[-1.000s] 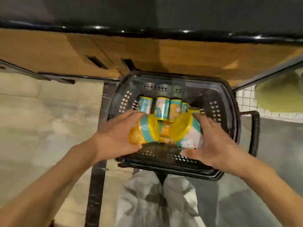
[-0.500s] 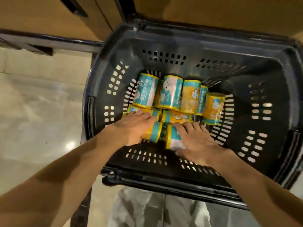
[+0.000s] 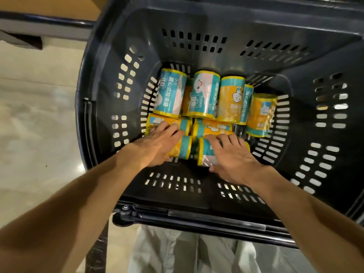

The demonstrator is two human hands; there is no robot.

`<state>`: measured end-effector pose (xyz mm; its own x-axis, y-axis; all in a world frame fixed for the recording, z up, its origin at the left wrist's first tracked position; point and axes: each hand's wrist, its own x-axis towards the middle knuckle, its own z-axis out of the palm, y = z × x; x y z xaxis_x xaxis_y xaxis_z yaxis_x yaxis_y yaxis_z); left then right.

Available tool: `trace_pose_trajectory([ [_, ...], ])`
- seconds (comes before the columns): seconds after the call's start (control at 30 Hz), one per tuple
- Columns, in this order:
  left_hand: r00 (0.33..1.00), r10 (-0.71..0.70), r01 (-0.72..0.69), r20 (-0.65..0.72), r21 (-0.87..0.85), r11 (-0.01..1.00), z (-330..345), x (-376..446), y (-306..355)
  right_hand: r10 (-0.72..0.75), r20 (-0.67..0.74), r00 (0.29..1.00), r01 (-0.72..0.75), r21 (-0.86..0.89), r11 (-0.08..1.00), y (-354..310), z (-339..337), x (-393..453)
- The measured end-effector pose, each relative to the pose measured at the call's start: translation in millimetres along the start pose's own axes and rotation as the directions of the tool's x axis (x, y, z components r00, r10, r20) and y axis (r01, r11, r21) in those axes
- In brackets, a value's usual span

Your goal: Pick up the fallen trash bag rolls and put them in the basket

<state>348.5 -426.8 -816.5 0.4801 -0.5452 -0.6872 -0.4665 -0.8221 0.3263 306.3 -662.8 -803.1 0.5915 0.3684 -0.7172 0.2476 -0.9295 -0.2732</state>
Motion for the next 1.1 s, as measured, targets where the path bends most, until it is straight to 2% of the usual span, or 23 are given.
trace_pose_trajectory([
  [0.13, 0.999, 0.011, -0.013, -0.032, -0.060, 0.998, 11.0, -3.6, 0.8, 0.013, 0.011, 1.000, -0.014, 0.019, 1.000, -9.3, 9.4, 5.5],
  [0.27, 0.999, 0.038, -0.037, -0.001, 0.069, 0.997, 9.2, -5.4, -5.8, 0.003, 0.006, 1.000, -0.003, 0.047, 0.999, -11.7, 8.8, 8.9],
  [0.43, 0.999, -0.024, 0.018, 0.041, 0.129, 0.992, 0.5, -2.8, -3.8, 0.004, 0.022, 1.000, -0.006, 0.062, 0.998, -12.4, 7.8, 10.6],
  [0.6, 0.993, -0.086, 0.081, 0.080, 0.059, 0.995, 0.7, -0.7, -0.7, -0.018, -0.026, 0.999, 0.019, 0.049, 0.999, -7.9, 18.6, 5.5],
  [0.77, 0.985, -0.153, 0.156, 0.079, -0.035, 0.987, -4.6, -7.4, 2.6, -0.034, 0.021, 0.999, 0.032, 0.083, 0.996, -7.0, 16.7, 6.2],
  [0.93, 0.986, -0.168, 0.168, 0.008, 0.008, 0.986, -19.3, -26.9, -2.0, 0.023, -0.002, 1.000, -0.022, 0.137, 0.990, -8.4, 1.3, -4.0],
  [1.1, 0.977, -0.211, 0.210, -0.013, -0.058, 0.976, -56.6, -51.8, 9.9, 0.098, 0.033, 0.995, -0.102, 0.169, 0.980, -20.7, -41.9, -31.5],
])
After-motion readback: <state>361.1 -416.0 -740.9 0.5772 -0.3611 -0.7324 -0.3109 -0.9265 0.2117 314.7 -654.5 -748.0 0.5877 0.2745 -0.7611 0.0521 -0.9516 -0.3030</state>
